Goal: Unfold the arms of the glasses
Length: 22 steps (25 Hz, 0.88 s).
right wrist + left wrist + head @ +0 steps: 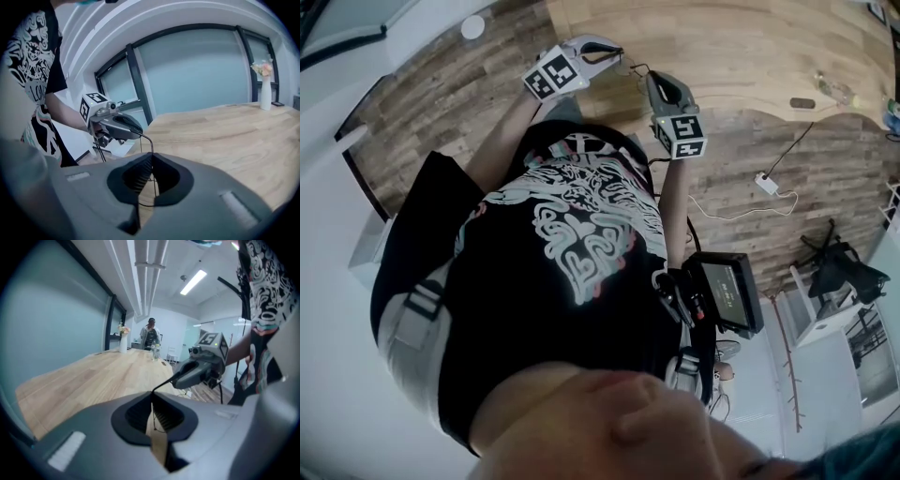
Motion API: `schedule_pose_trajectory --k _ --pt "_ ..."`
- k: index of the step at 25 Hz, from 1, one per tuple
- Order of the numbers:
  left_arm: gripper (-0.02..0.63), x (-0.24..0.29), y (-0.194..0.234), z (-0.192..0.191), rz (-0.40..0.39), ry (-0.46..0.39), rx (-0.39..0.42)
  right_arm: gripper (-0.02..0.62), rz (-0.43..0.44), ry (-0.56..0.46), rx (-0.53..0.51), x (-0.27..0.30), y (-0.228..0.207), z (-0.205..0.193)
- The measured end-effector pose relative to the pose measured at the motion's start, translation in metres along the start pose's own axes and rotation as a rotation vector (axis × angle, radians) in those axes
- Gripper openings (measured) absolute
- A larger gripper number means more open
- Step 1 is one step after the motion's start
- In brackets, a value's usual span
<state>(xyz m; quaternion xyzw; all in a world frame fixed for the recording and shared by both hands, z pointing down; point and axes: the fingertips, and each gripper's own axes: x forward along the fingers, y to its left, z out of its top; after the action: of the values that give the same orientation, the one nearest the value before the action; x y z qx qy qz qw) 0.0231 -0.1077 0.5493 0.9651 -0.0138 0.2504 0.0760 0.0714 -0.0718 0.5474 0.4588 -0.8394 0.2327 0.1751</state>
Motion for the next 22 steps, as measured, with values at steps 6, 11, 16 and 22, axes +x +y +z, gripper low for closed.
schedule_pose_trajectory --k 6,11,16,22 --pt "0.0 -0.003 0.016 0.007 0.035 -0.014 -0.109 0.002 0.023 -0.148 0.155 -0.016 -0.006 0.022" --pt "0.0 -0.013 0.028 0.012 0.044 -0.061 -0.222 0.002 0.04 -0.259 0.288 -0.026 -0.011 0.037" --pt "0.0 -0.018 0.034 0.011 0.052 -0.054 -0.299 0.002 0.048 -0.317 0.368 -0.029 -0.012 0.046" --pt "-0.001 -0.02 0.039 0.013 0.062 -0.057 -0.376 0.002 0.085 -0.407 0.501 -0.034 -0.014 0.046"
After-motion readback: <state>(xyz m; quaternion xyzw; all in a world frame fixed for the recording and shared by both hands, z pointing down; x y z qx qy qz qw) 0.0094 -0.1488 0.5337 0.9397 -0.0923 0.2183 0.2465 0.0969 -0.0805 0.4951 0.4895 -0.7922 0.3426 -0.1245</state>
